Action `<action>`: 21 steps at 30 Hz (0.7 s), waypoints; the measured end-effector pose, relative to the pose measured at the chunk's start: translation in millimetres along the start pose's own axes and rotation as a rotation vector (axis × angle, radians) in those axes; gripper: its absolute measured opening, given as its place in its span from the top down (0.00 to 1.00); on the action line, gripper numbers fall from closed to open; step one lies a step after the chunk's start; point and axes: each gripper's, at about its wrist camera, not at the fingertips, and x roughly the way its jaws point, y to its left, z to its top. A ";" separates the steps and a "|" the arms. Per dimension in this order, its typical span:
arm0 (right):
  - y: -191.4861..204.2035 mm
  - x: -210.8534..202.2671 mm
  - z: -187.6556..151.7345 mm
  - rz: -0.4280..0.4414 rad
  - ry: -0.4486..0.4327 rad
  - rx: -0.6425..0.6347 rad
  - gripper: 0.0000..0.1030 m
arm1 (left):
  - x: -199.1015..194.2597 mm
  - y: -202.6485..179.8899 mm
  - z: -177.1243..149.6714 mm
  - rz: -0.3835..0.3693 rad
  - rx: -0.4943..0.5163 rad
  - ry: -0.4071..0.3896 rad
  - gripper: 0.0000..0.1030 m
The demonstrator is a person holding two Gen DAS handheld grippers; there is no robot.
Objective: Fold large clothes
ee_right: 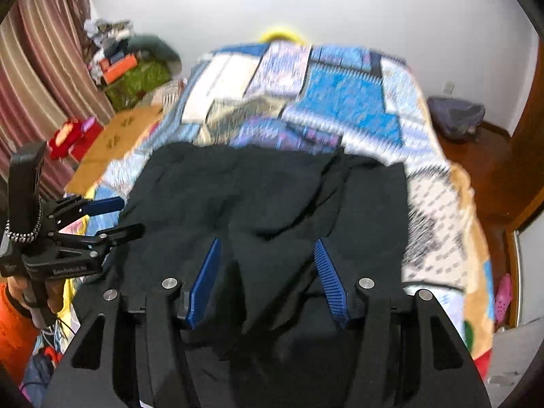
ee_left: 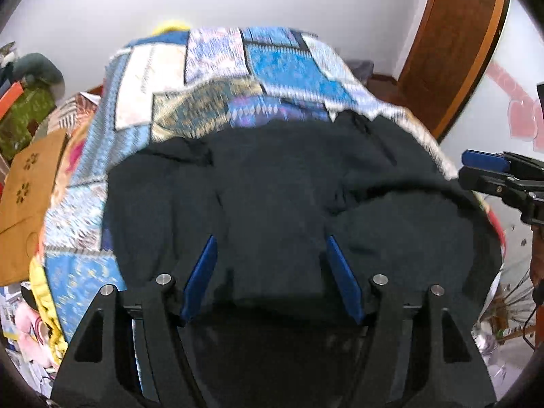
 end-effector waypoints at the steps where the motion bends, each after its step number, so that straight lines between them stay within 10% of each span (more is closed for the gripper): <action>1: 1.7 10.9 -5.8 0.002 0.029 -0.001 0.48 | 7.1 -2.5 -4.3 0.000 0.012 0.019 0.36; 12: -10.0 21.7 -40.9 0.074 0.153 0.096 0.40 | 17.3 9.0 -34.0 -0.045 -0.063 0.056 0.35; 21: -26.0 -22.2 -6.8 0.020 0.002 0.054 0.40 | -49.2 76.2 -10.6 -0.019 -0.170 -0.125 0.30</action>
